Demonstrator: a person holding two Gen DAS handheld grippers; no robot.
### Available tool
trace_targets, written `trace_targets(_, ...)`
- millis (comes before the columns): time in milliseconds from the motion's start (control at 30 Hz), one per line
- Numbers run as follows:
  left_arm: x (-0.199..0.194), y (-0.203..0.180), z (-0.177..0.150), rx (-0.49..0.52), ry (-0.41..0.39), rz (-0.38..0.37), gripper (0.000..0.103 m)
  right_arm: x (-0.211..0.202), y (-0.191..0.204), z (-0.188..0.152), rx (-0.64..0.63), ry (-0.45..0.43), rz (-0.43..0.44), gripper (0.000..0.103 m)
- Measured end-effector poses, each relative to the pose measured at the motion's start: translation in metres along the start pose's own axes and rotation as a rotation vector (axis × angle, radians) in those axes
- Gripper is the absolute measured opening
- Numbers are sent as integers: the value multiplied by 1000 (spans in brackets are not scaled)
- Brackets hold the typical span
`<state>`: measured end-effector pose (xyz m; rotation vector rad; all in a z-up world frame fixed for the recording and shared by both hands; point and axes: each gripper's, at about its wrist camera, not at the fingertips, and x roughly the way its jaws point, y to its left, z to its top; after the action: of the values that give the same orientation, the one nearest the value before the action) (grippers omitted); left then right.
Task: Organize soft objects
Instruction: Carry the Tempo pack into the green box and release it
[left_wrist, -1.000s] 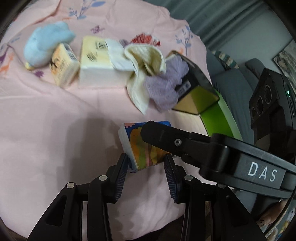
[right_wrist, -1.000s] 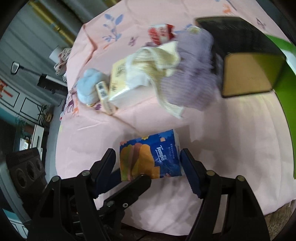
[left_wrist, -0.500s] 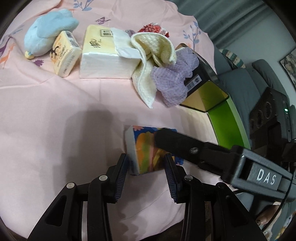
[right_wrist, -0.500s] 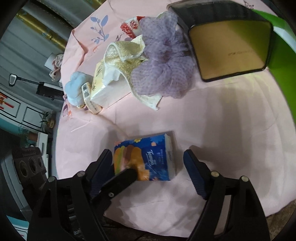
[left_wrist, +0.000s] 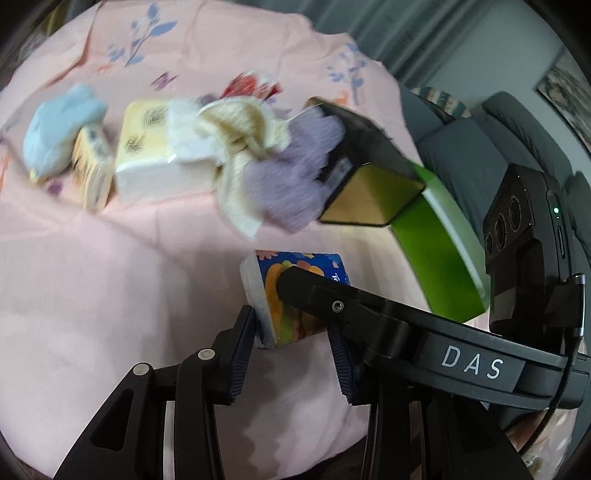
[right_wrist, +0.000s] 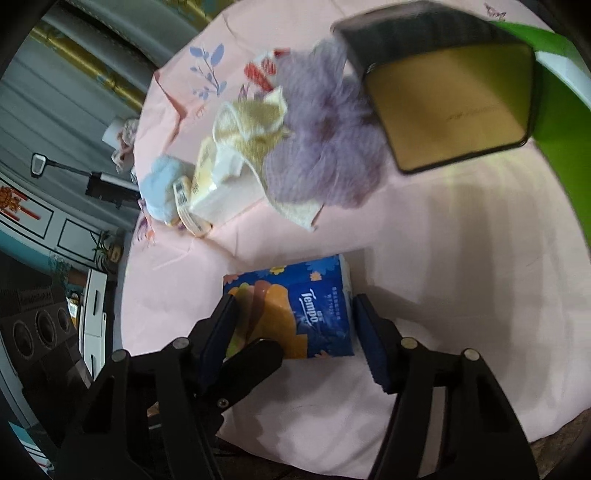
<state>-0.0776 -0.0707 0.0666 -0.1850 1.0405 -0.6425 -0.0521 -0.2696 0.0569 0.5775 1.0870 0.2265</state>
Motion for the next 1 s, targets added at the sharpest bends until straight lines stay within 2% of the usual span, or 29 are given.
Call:
trace_targets(233,-5,-47,19,122,-44,-49,39,-53,-19,11,29,-146,-8,63)
trace_targets(567,8,-133,63,325,-127,-162,39,-137,-57,36,60,-386,-74,61)
trace_targets(733,28,-172,92,359,-152,-246,39,-171,-78,60,78,-482,-129,60)
trace_targets(833,43,-188,100,376,-143,-291,39,-186,-90,68,97,-531,-176,59)
trace_targets(1000,80,-212,96,405,-65,-325,39,-192,-125,61,180,-558,-239,55)
